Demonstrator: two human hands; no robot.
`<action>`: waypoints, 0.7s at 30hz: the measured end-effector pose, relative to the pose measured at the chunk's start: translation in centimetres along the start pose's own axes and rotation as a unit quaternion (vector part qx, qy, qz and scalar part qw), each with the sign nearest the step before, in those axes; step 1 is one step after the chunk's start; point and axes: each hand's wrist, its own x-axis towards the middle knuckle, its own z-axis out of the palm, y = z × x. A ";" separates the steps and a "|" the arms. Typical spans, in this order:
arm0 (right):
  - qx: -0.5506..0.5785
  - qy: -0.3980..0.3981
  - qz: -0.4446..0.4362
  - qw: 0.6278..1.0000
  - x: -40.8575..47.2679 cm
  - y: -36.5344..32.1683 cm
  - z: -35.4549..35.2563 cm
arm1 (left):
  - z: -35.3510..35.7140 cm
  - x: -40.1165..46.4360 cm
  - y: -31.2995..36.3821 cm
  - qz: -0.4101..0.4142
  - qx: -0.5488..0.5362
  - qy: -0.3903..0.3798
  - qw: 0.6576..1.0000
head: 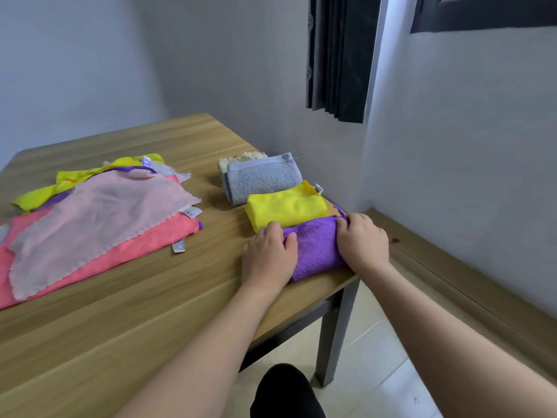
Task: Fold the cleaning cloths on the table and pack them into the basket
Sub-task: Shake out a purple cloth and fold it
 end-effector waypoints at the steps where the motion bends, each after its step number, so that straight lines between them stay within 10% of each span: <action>1: -0.004 0.015 -0.010 1.000 -0.1 0.2 0.3 | 0.3 0.1 -0.3 -0.008 0.005 0.008 1.000; 14: -0.013 0.079 -0.012 0.997 0.2 0.5 -0.7 | -0.2 0.7 -1.6 -0.080 -0.058 -0.026 0.995; 21: 0.033 0.201 -0.248 0.947 -4.8 -7.4 -0.8 | -6.2 -1.9 -9.5 0.058 -0.041 0.044 0.997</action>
